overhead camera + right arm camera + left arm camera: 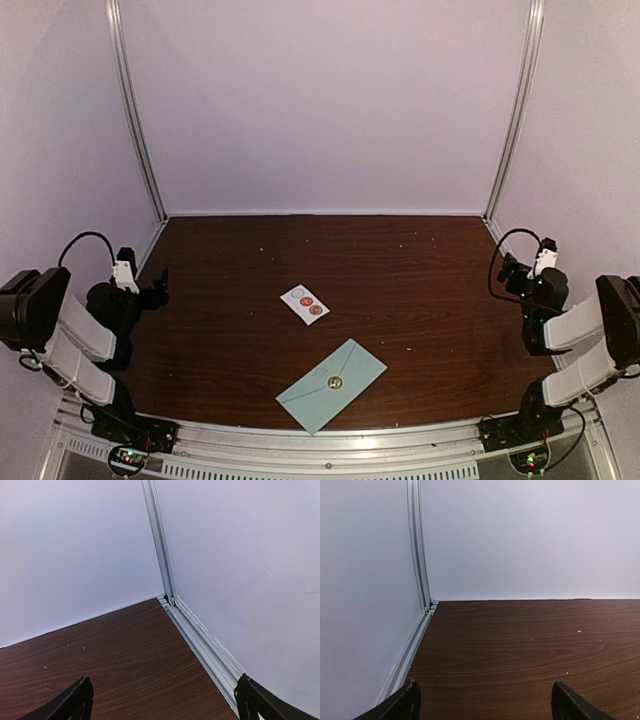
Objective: Place the letter into the envelope and seal it
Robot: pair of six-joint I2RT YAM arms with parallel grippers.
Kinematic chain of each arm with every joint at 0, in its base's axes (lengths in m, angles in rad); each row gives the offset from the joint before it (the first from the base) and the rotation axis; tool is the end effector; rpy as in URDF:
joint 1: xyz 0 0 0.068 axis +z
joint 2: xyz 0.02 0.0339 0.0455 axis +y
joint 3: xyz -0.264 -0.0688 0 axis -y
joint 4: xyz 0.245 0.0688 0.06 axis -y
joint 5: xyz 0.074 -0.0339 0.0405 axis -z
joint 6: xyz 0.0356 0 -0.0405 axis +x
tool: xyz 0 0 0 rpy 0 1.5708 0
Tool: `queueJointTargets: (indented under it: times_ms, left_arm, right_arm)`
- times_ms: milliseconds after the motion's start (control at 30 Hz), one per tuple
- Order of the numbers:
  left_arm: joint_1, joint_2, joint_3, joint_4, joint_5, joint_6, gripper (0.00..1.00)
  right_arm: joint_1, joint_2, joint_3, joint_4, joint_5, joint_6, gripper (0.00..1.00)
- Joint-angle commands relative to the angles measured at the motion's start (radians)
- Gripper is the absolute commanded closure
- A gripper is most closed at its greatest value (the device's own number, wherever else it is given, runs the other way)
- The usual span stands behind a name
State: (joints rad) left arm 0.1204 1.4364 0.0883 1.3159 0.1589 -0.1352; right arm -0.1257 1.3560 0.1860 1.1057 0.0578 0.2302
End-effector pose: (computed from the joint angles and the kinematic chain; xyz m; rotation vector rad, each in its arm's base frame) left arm 0.2055 0.0192 0.1459 -0.0816 1.6023 -0.1388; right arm 0.2219 -0.0301 0.1622 0.3329 1.6008 0.0329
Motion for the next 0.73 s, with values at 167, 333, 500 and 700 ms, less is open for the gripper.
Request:
queueJointTargets:
  times_ms: [167, 333, 500, 700]
  left_arm:
    - [-0.007, 0.137, 0.015, 0.288, 0.051, 0.039, 0.02]
    - [-0.016, 0.132, 0.094, 0.128, 0.115, 0.083, 0.02]
    - [-0.019, 0.134, 0.103, 0.115, 0.115, 0.087, 0.02]
    - [-0.025, 0.134, 0.113, 0.097, 0.105, 0.091, 0.02]
  right_arm:
    - [0.096, 0.145, 0.012, 0.237, -0.038, -0.146, 0.00]
    - [0.107, 0.204, 0.010, 0.318, -0.047, -0.167, 0.00]
    - [0.107, 0.204, 0.011, 0.314, -0.049, -0.169, 0.00]
    - [0.107, 0.199, 0.015, 0.295, -0.052, -0.171, 0.00]
